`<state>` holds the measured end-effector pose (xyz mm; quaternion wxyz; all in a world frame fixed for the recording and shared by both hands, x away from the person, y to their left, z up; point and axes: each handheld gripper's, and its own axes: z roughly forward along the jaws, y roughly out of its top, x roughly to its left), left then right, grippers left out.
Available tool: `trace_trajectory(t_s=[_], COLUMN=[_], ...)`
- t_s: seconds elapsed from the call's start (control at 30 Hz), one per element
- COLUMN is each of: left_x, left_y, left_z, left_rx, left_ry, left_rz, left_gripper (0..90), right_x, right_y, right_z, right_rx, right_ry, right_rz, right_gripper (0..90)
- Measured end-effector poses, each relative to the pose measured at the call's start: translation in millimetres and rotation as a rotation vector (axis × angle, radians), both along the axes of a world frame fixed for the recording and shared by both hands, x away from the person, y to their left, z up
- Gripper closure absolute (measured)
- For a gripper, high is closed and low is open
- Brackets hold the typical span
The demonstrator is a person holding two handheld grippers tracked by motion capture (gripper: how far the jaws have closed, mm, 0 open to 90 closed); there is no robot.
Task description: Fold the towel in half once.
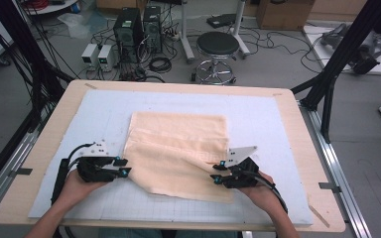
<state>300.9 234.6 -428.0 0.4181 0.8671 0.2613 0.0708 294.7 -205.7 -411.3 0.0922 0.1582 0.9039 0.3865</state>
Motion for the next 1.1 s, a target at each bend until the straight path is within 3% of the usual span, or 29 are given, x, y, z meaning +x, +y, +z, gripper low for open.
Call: trace_trajectory(t_s=[0.13, 0.23, 0.33, 0.47, 0.57, 0.63, 0.73, 0.83, 0.9, 0.97, 1.1], left_x=[1.7, 7.9, 11.0, 8.7, 16.4, 27.1, 39.8, 42.6, 39.3, 34.0, 20.4], left_y=[-11.2, -14.2, -15.4, -10.6, -10.1, -13.5, -22.0, -25.9, -25.5, -22.1, -8.3], left_z=[-9.6, -8.5, -1.7, 19.7, 31.7, 30.8, 18.0, 8.0, 9.8, 13.4, 15.9], left_rx=[0.035, 0.028, 0.007, -0.050, -0.052, -0.038, 0.018, 0.048, 0.046, 0.028, 0.015], left_ry=[-0.007, -0.001, 0.014, -0.006, -0.013, 0.006, 0.045, 0.085, 0.075, 0.062, 0.039], left_rz=[-0.018, -0.014, 0.000, 0.003, 0.029, 0.046, 0.047, 0.032, 0.019, 0.020, 0.032], left_gripper=[63.1, 80.3, 84.6, 84.8, 84.3, 84.1, 83.8, 82.6, 79.3, 69.1, 63.7], right_x=[-3.2, 3.4, 11.6, 23.7, 32.0, 36.4, 36.0, 28.1, 22.2, 15.4, 3.8], right_y=[-5.5, -11.7, -10.4, -8.4, -9.9, -11.6, -13.8, -14.9, -13.0, -9.0, -1.1], right_z=[2.9, 8.6, 6.3, 1.0, -1.6, -2.9, 1.5, 8.9, 11.0, 11.5, 7.6], right_rx=[0.020, 0.027, 0.000, -0.017, -0.017, -0.009, 0.017, 0.055, 0.051, 0.053, 0.056], right_ry=[-0.038, -0.035, -0.030, -0.024, -0.017, -0.009, -0.013, -0.023, -0.024, -0.028, -0.014], right_rz=[-0.028, -0.063, -0.070, -0.090, -0.113, -0.120, -0.137, -0.119, -0.090, -0.063, -0.012], right_gripper=[61.6, 64.0, 66.5, 68.2, 67.8, 67.0, 64.0, 62.2, 60.8, 60.2, 60.2])
